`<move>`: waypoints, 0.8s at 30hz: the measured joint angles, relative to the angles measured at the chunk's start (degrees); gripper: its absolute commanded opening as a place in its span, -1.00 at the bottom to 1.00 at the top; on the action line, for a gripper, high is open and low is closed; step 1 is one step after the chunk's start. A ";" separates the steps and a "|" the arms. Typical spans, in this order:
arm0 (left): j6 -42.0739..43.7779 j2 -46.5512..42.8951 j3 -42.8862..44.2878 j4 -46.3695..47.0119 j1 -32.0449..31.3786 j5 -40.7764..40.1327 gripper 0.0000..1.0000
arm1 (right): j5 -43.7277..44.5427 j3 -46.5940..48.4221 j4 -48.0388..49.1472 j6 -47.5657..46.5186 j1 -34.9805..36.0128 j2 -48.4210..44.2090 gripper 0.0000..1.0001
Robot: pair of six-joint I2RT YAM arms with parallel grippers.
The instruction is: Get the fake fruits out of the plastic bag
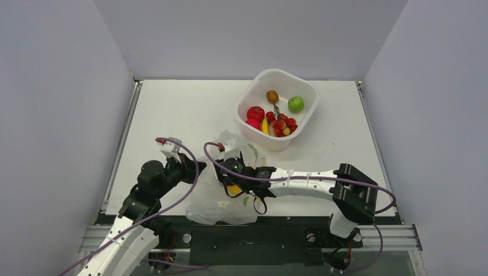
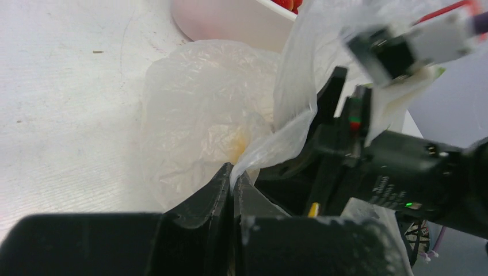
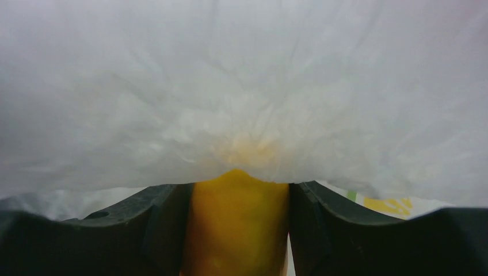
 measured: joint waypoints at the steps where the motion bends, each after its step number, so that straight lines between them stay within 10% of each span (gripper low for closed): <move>1: 0.17 -0.09 0.31 -0.26 0.00 -0.20 -1.00 | 0.59 0.87 -0.04 -0.70 0.00 -1.11 -0.92; 24: -3.89 0.31 0.17 1.44 0.04 1.55 -1.00 | -8.09 0.11 16.17 -10.54 -0.04 -18.36 -1.00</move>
